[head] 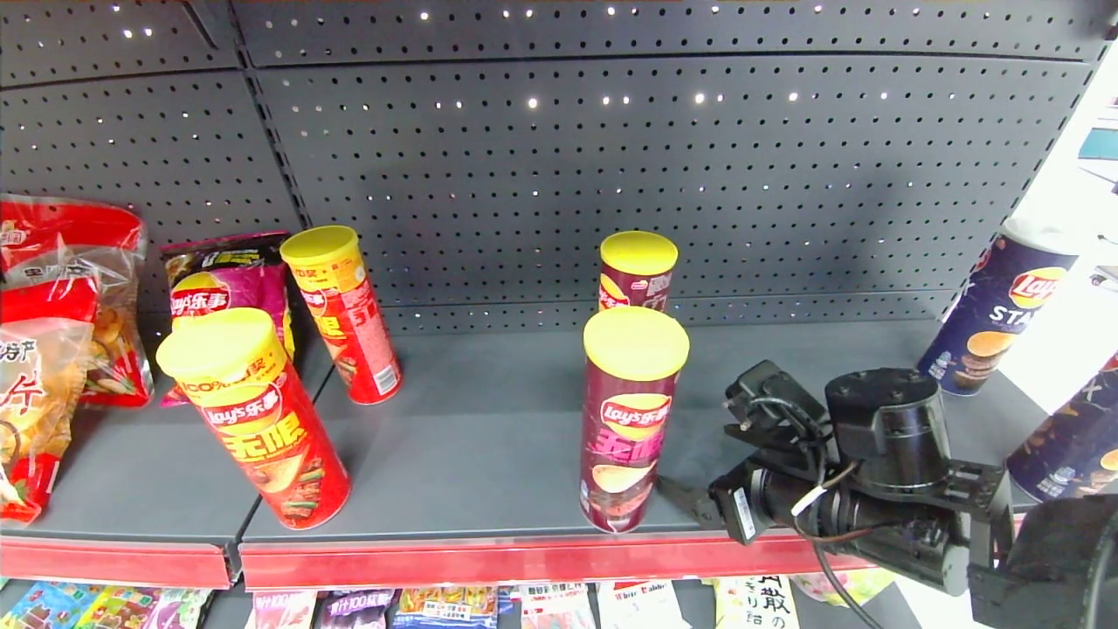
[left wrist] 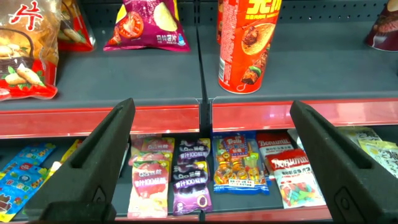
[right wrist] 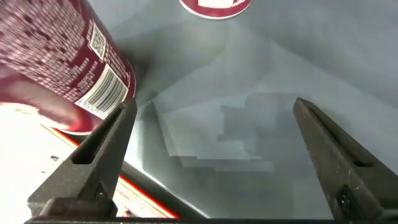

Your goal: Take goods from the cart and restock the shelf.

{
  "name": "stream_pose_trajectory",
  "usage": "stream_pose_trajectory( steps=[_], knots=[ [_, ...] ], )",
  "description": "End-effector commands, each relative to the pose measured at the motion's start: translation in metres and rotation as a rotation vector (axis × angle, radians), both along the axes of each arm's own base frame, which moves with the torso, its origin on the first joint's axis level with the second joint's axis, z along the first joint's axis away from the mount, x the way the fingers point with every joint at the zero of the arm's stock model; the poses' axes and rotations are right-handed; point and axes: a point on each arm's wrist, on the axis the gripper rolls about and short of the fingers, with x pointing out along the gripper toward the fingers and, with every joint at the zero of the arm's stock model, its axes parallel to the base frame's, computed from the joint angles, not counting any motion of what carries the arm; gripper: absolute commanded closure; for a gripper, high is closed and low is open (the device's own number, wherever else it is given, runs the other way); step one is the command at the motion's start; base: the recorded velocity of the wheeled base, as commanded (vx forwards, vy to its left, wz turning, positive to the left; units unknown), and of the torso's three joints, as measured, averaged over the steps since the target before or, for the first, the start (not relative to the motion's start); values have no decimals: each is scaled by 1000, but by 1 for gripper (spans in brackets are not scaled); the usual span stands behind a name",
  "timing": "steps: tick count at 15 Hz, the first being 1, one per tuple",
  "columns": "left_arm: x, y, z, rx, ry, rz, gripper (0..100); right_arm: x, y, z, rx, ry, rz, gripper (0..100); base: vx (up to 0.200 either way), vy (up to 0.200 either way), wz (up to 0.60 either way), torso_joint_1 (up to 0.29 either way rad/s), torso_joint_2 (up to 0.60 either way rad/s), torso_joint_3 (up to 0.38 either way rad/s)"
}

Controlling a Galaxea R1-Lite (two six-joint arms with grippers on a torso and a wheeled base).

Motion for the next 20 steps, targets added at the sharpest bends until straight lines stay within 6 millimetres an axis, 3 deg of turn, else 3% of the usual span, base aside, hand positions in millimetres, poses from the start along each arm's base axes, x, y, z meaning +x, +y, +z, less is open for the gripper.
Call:
stream_pose_trajectory(
  steps=[1, 2, 3, 7, 11, 14, 17, 20],
  knots=[
    [0, 0, 0, 0, 1, 0, 0, -10, -12, 22, 45, -67, -16, 0, 0, 0, 0, 0, 0, 0],
    [0, 0, 0, 0, 1, 0, 0, -20, -20, 31, 64, -97, -21, 0, 0, 0, 0, 0, 0, 0],
    [0, 0, 0, 0, 1, 0, 0, -25, -24, 33, 68, -103, -21, 0, 0, 0, 0, 0, 0, 0],
    [0, 0, 0, 0, 1, 0, 0, -75, -58, 36, 93, -143, -13, 0, 0, 0, 0, 0, 0, 0],
    [0, 0, 0, 0, 1, 0, 0, -90, -68, 54, 152, -235, 6, 0, 0, 0, 0, 0, 0, 0],
    [0, 0, 0, 0, 1, 0, 0, -114, -108, 62, 136, -321, -36, 0, 0, 0, 0, 0, 0, 0],
    [0, 0, 0, 0, 1, 0, 0, -156, -140, 62, 134, -329, -148, 0, 0, 0, 0, 0, 0, 0],
    [0, 0, 0, 0, 1, 0, 0, -189, -147, 56, 133, -395, -231, 0, 0, 0, 0, 0, 0, 0]
  ],
)
